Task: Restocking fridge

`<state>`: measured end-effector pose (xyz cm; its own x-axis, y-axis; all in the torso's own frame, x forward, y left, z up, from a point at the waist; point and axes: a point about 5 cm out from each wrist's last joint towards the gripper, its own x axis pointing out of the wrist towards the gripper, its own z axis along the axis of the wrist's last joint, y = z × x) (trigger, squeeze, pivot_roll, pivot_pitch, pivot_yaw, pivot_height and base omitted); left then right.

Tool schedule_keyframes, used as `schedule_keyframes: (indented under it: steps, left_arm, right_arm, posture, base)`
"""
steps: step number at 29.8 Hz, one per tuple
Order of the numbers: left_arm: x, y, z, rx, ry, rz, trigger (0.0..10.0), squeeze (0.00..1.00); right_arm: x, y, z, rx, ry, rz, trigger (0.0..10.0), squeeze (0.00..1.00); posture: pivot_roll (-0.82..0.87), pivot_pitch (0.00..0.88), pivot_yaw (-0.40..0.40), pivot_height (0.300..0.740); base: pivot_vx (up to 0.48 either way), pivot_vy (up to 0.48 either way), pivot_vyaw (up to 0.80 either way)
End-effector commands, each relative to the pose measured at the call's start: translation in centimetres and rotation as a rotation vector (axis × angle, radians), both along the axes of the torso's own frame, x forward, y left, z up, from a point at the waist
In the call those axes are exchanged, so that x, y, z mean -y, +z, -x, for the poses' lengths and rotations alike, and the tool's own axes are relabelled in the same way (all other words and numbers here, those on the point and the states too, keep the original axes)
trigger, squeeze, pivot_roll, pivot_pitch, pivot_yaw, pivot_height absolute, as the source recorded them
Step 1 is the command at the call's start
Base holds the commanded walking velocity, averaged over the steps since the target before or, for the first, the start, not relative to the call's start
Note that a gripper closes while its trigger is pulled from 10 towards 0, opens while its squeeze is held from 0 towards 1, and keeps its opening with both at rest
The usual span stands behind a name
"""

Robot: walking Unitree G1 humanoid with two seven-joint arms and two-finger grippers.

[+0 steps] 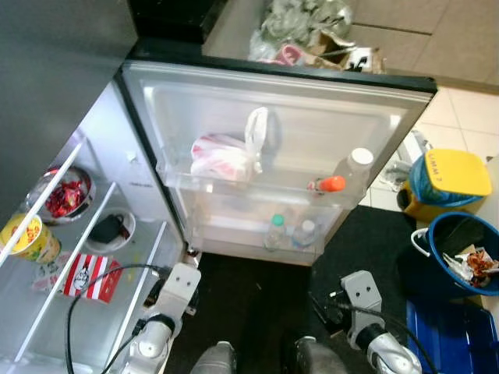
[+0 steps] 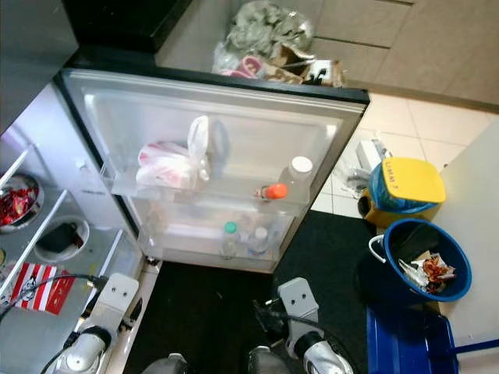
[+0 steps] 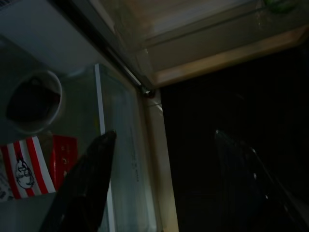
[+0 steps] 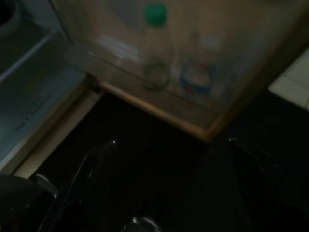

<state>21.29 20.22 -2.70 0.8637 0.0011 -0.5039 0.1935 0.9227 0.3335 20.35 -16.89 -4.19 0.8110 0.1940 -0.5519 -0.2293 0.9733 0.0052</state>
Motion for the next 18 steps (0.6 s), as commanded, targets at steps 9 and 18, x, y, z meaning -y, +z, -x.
schedule_keyframes:
  steps: [9, 18]
  left_arm:
    - [-2.6, -5.4, 6.8, -0.347, 0.231, 0.043, 10.0, 0.00]
    - [-3.2, -6.0, 7.8, -0.373, 0.320, 0.109, 10.0, 0.00]
  right_arm:
    - [4.0, -5.3, 7.4, -0.397, -0.168, 0.205, 10.0, 0.00]
    - [6.9, -4.9, 7.1, -0.355, -0.498, 0.088, 10.0, 0.00]
  posture:
    - [0.00, 0.130, -0.034, 0.740]
    - [-0.02, 0.103, -0.032, 0.740]
  base:
    - [0.000, 0.000, 0.00]
    - [0.000, 0.000, 0.00]
